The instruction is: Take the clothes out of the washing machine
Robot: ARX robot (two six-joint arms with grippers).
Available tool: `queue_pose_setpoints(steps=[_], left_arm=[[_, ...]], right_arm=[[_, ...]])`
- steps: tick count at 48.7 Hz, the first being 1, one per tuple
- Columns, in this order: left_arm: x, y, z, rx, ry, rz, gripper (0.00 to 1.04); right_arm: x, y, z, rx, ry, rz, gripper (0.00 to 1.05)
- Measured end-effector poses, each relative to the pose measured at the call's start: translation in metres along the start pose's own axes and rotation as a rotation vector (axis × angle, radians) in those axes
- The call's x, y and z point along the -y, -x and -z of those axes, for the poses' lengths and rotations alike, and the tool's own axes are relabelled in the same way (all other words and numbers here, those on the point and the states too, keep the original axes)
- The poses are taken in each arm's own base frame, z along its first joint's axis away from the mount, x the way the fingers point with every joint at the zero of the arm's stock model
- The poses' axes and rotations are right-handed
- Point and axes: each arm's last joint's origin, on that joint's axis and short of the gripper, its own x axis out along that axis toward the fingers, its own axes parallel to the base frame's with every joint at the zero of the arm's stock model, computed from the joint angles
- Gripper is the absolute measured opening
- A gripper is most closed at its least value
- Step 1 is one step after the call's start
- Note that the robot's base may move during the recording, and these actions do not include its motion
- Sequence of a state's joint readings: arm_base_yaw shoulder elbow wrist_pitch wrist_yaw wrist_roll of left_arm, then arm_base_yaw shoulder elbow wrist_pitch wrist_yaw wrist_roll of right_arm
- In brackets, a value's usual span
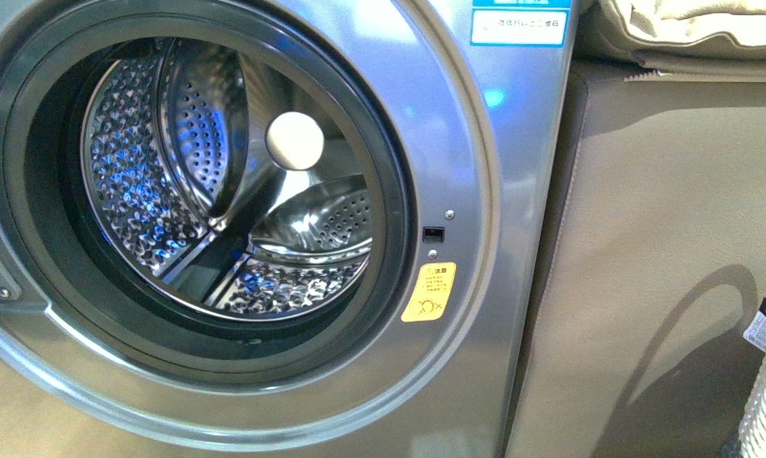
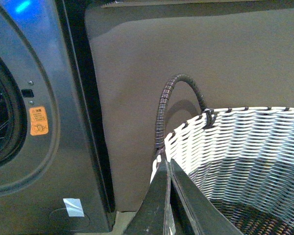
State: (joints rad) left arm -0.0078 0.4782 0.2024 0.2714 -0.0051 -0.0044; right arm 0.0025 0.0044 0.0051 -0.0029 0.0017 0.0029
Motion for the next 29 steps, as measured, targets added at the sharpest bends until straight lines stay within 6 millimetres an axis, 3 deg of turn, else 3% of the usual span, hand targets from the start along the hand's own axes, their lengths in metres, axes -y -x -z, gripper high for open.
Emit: queue_pose_setpoints(steps=[29], left_arm=[[-0.001,0.019,0.034,0.005,0.0,0.0,0.04]], right_arm=[[0.0,0.0,0.0,0.0,0.0,0.0,0.02]])
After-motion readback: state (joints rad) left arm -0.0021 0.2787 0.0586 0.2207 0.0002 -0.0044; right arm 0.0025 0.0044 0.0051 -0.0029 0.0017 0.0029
